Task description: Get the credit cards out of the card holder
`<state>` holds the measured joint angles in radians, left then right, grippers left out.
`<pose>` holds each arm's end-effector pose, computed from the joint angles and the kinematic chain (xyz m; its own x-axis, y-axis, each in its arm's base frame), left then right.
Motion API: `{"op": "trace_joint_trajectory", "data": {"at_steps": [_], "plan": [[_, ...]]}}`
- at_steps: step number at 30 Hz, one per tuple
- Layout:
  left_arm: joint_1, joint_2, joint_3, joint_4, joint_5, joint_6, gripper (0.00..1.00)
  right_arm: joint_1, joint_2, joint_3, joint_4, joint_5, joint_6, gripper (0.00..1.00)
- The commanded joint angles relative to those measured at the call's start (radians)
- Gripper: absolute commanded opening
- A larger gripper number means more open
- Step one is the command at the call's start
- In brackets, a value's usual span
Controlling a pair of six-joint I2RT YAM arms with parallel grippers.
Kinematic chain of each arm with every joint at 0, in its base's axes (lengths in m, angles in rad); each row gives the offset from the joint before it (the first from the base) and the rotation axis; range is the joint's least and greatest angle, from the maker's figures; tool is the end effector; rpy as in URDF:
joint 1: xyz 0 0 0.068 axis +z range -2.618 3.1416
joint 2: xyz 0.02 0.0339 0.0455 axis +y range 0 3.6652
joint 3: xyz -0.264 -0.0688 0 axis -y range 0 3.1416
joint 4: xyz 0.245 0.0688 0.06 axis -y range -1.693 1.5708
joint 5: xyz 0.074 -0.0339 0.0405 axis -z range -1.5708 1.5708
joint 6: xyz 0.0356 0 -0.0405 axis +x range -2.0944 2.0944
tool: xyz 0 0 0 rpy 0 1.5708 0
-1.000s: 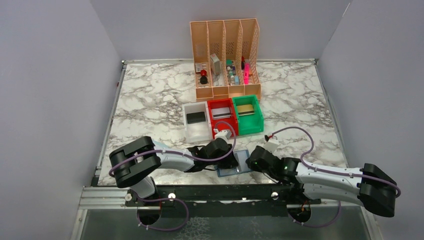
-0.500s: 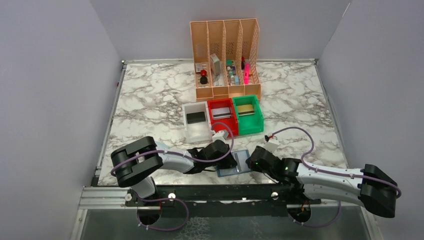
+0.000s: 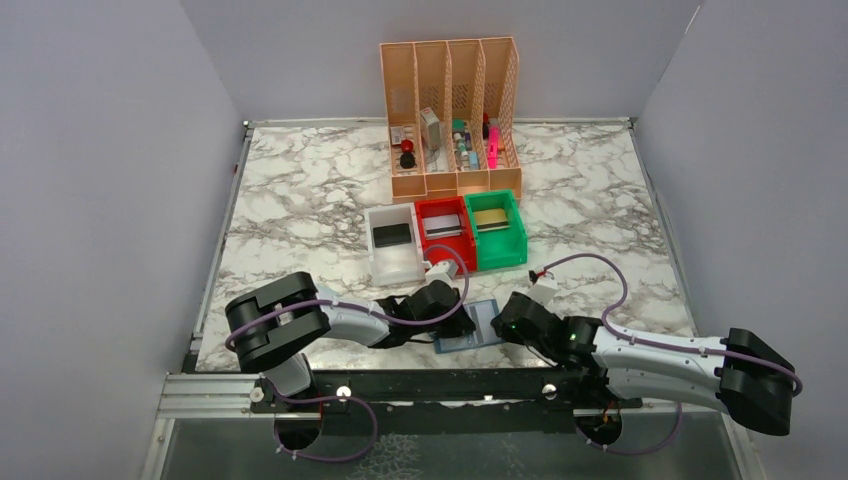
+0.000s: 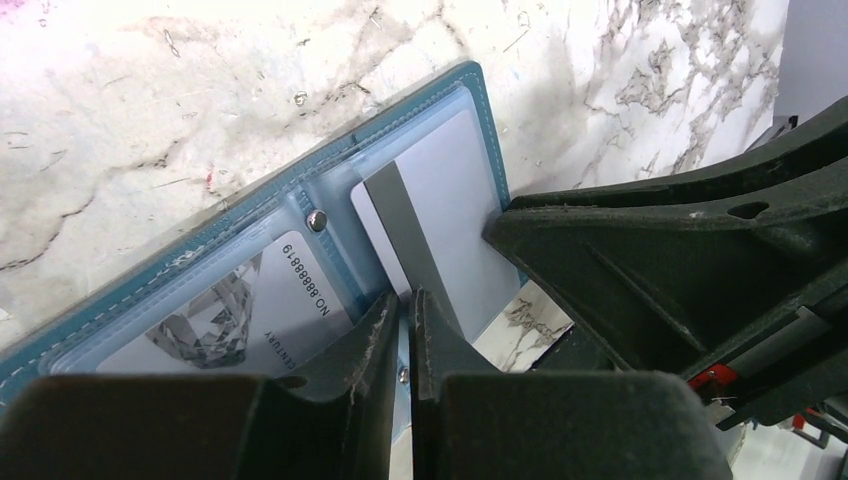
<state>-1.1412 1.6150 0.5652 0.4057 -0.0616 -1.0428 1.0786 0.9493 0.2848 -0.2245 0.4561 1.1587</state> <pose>0.1241 -0.2657 0.1288 -0.8921 -0.1227 -0.4348 0.2308 0.7036 -0.6721 0.0908 0.1362 0.1420 -0.7517 0.3388 -0.5658 0.0718 0.8949 0.4405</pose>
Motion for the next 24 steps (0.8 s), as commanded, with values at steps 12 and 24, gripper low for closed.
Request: {"op": "trace_joint_trajectory", "data": {"at_steps": [12,24], "plan": [[-0.005,-0.026,-0.047,0.01,-0.029,0.031,0.0,0.001,0.0,-0.033,-0.029,-0.039,0.011,0.26],[-0.005,-0.09,-0.079,0.007,-0.005,0.039,0.0,0.001,-0.009,-0.021,-0.052,-0.034,0.011,0.26]]}}
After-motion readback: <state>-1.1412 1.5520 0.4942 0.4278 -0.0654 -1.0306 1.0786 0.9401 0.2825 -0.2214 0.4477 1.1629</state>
